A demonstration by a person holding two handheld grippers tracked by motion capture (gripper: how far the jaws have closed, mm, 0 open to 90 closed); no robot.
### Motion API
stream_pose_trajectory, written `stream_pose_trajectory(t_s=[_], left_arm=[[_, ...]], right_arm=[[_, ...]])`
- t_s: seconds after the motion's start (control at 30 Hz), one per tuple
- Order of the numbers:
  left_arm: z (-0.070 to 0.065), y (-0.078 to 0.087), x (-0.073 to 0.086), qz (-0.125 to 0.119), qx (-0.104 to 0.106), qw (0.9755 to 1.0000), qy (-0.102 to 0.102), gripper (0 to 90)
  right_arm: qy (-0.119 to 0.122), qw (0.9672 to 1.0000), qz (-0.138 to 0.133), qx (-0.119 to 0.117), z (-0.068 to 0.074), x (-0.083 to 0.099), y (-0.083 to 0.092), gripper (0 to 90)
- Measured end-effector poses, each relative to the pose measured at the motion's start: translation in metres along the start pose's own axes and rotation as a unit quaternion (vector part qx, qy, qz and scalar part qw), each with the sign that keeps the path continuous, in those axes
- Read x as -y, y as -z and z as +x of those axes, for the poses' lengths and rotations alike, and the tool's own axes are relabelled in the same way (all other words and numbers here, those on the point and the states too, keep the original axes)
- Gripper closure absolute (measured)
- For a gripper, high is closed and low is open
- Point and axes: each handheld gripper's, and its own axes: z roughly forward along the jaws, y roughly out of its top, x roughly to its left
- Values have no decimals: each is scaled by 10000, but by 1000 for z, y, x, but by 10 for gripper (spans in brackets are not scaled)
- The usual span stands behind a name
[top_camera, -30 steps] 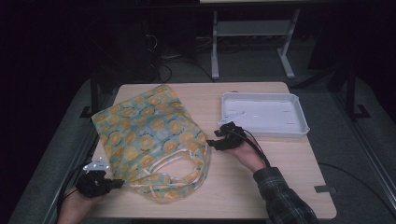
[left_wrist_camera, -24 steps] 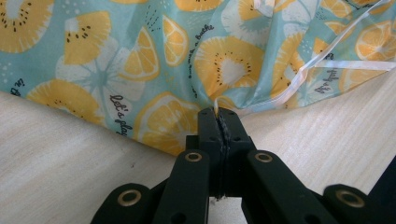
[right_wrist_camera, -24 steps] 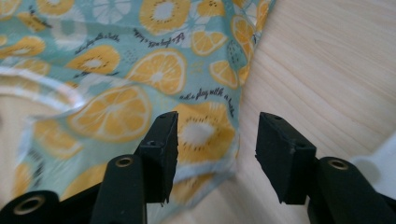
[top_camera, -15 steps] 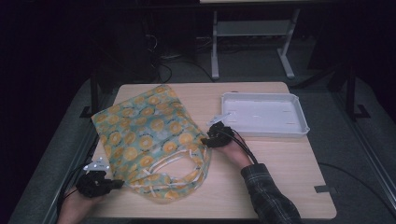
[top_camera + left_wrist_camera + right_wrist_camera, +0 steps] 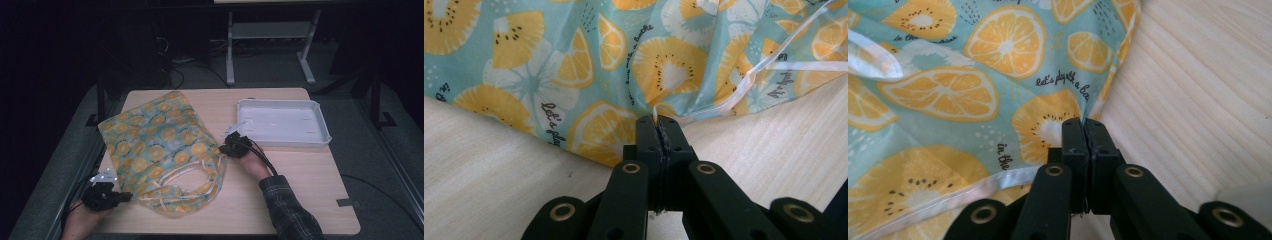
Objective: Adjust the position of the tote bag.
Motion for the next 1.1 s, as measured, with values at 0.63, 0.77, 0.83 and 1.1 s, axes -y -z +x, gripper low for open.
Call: stream_pose_trajectory(t_s=[0.63,0.77,0.83,1.1], left_arm=[[9,-1,-10,-209,-209,9995,114,891],[11,-2,-13,-307,-207,9992,162,890],[11,-1,-14,-379,-167,9988,244,890],[12,-3,-23,-497,-107,9984,258,891]], right_arm=[[203,9996,165,-64,2,4,16,898],[147,9996,204,-82,0,7,21,897],[123,9997,202,-101,-1,10,24,897],[107,9993,308,-153,-2,19,37,897]])
